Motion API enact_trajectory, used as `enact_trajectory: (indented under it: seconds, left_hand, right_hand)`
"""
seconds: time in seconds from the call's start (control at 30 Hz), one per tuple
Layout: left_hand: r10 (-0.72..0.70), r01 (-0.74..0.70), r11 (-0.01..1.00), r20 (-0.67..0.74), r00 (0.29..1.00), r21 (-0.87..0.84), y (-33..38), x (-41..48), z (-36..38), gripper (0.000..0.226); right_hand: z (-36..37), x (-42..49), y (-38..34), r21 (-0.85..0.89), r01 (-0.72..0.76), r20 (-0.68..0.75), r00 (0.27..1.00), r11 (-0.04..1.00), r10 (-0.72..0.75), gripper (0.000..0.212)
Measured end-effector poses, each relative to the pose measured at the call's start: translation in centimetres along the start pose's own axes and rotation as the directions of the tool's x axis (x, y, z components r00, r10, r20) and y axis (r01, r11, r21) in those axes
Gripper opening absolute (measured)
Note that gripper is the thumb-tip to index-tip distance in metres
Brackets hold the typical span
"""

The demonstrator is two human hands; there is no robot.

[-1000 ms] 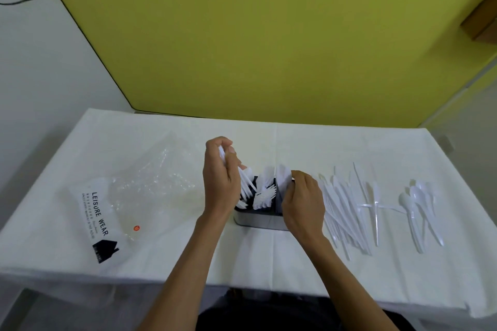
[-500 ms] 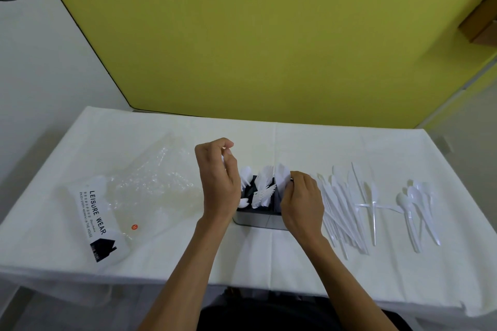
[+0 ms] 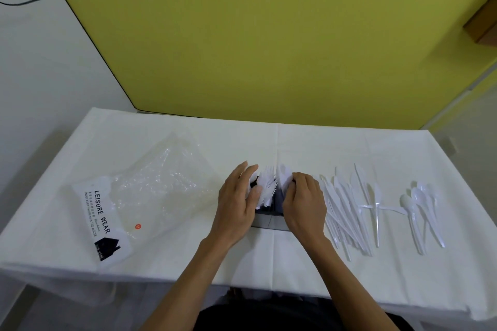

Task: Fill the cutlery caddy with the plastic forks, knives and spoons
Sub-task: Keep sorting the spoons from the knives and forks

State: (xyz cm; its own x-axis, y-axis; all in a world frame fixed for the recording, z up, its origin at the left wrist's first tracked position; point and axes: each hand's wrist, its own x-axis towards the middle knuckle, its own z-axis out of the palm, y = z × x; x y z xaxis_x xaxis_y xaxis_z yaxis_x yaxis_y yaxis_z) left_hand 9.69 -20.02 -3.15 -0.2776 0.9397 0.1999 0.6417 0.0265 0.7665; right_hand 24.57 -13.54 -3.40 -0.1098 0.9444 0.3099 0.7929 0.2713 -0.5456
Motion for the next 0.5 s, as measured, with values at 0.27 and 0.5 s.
enact_trajectory:
  seconds: [0.27, 0.5]
  left_hand:
    - [-0.147, 0.151, 0.986, -0.067, 0.987, 0.067, 1.2, 5.2, 0.1, 0.025]
    - [-0.232, 0.232, 0.969, -0.004, 0.973, 0.081, 1.4, 5.3, 0.1, 0.035]
  right_hand:
    - [0.0, 0.0, 0.4, -0.016, 0.014, 0.045, 0.999, 1.0, -0.013, 0.013]
    - [-0.2, -0.2, 0.4, -0.017, 0.04, 0.031, 0.999, 0.999, -0.039, 0.016]
